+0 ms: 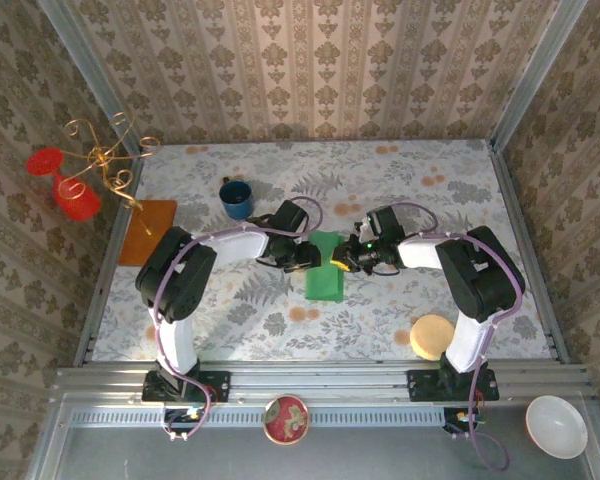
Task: Fold a paper plane with a square sheet of paper (pick it up from the middle)
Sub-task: First fold in half a square sheet of paper at the center of the table.
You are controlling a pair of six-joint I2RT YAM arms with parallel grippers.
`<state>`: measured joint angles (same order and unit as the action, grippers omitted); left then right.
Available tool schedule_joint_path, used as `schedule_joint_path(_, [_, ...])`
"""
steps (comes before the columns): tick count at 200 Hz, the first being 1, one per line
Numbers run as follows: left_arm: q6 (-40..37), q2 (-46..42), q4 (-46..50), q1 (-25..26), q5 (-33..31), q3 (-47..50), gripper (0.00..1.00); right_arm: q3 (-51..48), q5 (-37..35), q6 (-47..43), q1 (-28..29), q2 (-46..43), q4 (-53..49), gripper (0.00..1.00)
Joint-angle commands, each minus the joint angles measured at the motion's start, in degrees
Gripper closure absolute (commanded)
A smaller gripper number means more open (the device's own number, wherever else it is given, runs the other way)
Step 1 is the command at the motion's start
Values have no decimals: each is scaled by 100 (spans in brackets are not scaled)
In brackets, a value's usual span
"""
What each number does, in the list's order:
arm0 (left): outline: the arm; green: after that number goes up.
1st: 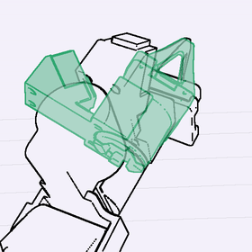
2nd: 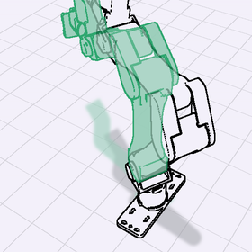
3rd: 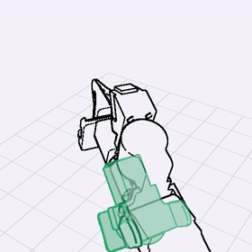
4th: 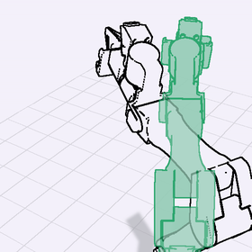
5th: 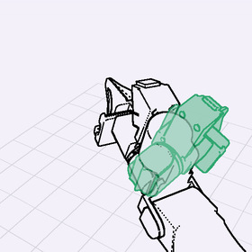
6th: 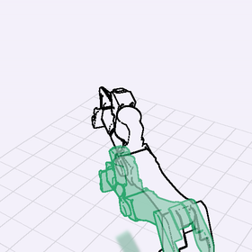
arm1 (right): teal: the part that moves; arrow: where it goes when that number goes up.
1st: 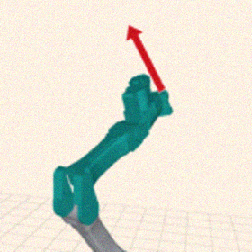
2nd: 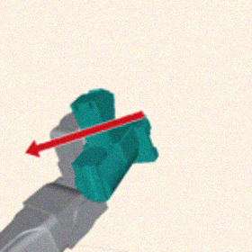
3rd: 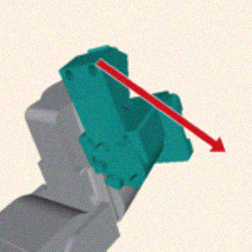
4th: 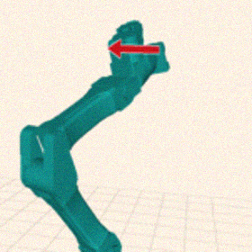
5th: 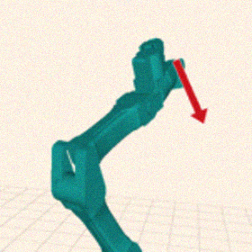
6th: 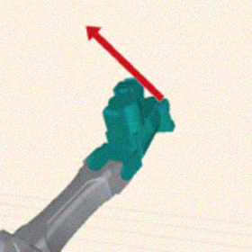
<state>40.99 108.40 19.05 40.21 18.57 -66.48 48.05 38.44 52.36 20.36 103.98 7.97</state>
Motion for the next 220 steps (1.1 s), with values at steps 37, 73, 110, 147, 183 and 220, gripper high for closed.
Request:
schedule_joint_path(37, [-195, 341, 435, 113, -298, -85, 60, -21, -963, -488, -272, -914, -1291, 66])
schedule_joint_path(73, [-408, 702, 717, 286, -513, -170, 60, -59, -1506, -778, -357, -1271, -1737, 66])
schedule_joint_path(110, [-625, 1144, 1249, 558, -937, -438, 58, -147, -1659, -798, -403, -1328, -1746, 67])
schedule_joint_path(147, [-536, 1340, 1373, 628, -1004, -575, 53, -164, -1599, -831, -473, -1241, -1689, 67])
schedule_joint_path(183, [-372, 1472, 1509, 637, -1046, -709, 50, -189, -1496, -816, -507, -1154, -1589, 67])
schedule_joint_path(220, [-98, 1603, 1576, 625, -1070, -758, 50, -225, -1442, -815, -541, -1110, -1520, 67])
